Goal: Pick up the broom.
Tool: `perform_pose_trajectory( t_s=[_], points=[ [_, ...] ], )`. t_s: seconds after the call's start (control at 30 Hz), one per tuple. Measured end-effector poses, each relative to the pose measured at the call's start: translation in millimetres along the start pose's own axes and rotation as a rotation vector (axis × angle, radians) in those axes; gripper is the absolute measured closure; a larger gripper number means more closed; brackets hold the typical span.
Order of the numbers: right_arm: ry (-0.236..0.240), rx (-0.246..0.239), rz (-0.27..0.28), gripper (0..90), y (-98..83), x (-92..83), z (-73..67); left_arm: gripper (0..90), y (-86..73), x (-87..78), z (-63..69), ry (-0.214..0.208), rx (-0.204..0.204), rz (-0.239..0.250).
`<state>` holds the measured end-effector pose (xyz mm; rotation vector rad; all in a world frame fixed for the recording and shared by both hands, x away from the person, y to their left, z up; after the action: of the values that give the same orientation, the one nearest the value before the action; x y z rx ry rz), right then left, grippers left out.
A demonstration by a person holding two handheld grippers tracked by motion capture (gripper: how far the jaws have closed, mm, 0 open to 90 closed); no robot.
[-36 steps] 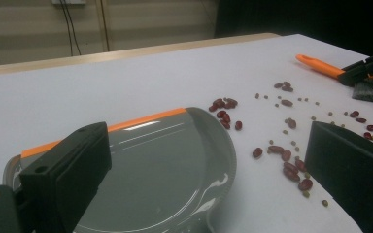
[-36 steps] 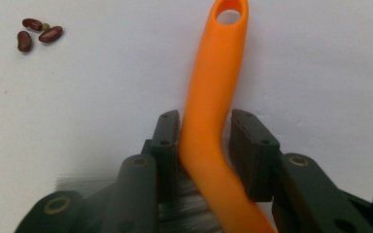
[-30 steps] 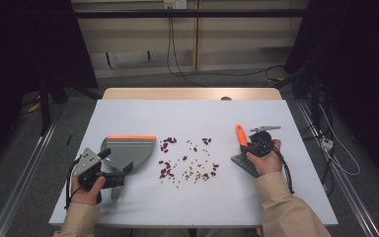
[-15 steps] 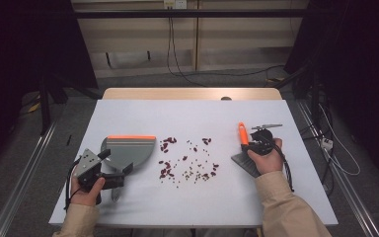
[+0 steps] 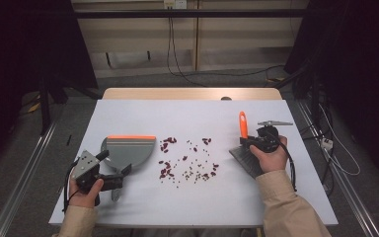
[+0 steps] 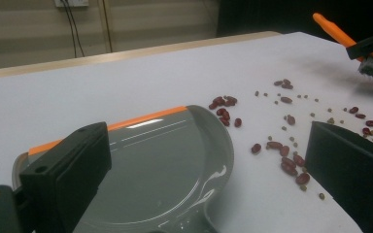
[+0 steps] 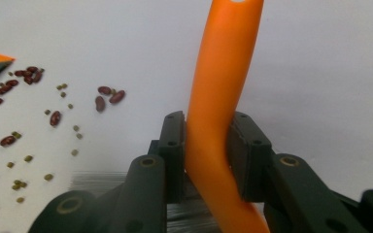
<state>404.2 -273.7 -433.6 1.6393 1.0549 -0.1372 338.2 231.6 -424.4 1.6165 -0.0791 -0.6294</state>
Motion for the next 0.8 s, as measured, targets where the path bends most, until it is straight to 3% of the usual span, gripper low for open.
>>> perform_pose_trajectory(
  t_s=[0.2, 0.47, 0.67, 0.8],
  points=[
    [0.029, -0.015, 0.085, 70.7, 4.9, -11.2, -4.8, 2.8, 0.7, -0.3, -0.3, 0.001, 0.001, 0.001],
    [0.067, -0.022, 0.142, 71.0, 8.2, -16.5, -11.7, 2.8, 3.6, -3.5, 0.5, 0.013, 0.007, 0.018],
    [0.11, -0.026, 0.197, 71.2, 11.8, -23.8, -19.2, 2.8, 5.8, -5.5, 1.9, 0.006, 0.004, 0.023],
    [0.116, -0.044, 0.23, 71.3, 13.9, -29.0, -24.2, 2.7, 8.3, -5.5, 6.9, -0.01, 0.002, 0.031]
  ],
)
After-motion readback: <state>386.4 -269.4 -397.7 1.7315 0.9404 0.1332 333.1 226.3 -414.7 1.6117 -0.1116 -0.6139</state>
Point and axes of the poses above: each handheld gripper's, and its own axes: x roughly forward along the jaws, y roughly out of its top, z roughly to its right, the point moved 1 cm from there along x, roughly forward along the jaws, and after that the axes turned 12 degrees about y, right-handed, at the moved point
